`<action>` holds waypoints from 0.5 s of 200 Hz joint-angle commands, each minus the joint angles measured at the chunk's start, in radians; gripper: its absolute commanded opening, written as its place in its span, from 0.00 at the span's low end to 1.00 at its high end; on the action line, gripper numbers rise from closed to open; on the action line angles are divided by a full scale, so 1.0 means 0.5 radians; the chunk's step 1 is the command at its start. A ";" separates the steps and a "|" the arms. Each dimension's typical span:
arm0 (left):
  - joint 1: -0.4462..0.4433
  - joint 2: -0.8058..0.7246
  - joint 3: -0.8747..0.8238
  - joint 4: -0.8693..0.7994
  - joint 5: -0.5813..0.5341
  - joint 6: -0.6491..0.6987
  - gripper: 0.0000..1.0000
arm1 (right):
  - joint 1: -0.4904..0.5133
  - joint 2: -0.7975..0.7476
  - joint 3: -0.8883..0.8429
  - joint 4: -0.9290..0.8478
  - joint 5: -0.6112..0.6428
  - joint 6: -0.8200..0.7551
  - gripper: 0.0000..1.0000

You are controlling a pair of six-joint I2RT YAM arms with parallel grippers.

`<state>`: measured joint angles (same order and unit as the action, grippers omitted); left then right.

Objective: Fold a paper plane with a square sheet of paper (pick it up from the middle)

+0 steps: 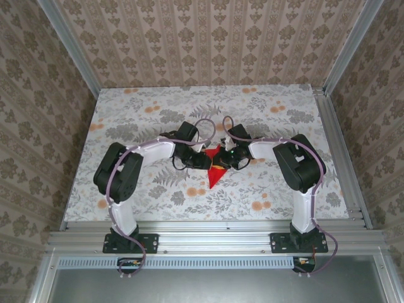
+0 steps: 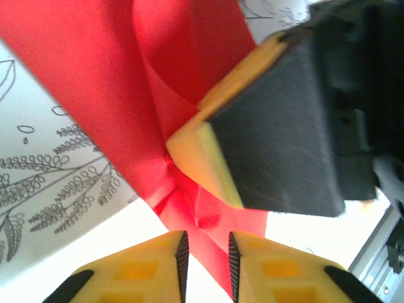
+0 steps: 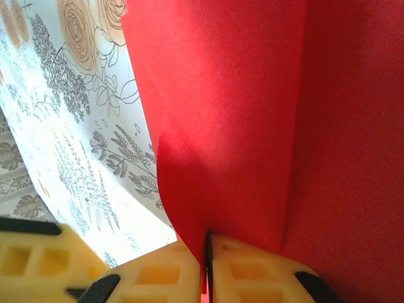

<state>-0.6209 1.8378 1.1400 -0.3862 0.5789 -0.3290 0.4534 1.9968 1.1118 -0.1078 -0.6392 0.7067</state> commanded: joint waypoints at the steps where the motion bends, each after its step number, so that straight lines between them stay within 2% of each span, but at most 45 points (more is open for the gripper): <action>1: -0.029 -0.102 -0.086 0.070 -0.006 -0.126 0.32 | 0.001 0.077 -0.046 -0.007 0.038 -0.011 0.15; 30: -0.080 -0.126 -0.146 0.116 -0.025 -0.211 0.35 | -0.001 0.072 -0.055 0.007 0.021 -0.007 0.15; 100: -0.127 -0.042 -0.209 0.277 0.002 -0.298 0.33 | -0.001 0.071 -0.072 0.047 -0.009 0.017 0.14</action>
<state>-0.6804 1.7969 1.0435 -0.2863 0.5762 -0.4503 0.4534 1.9987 1.1030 -0.0769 -0.6487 0.7105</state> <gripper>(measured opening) 0.338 0.144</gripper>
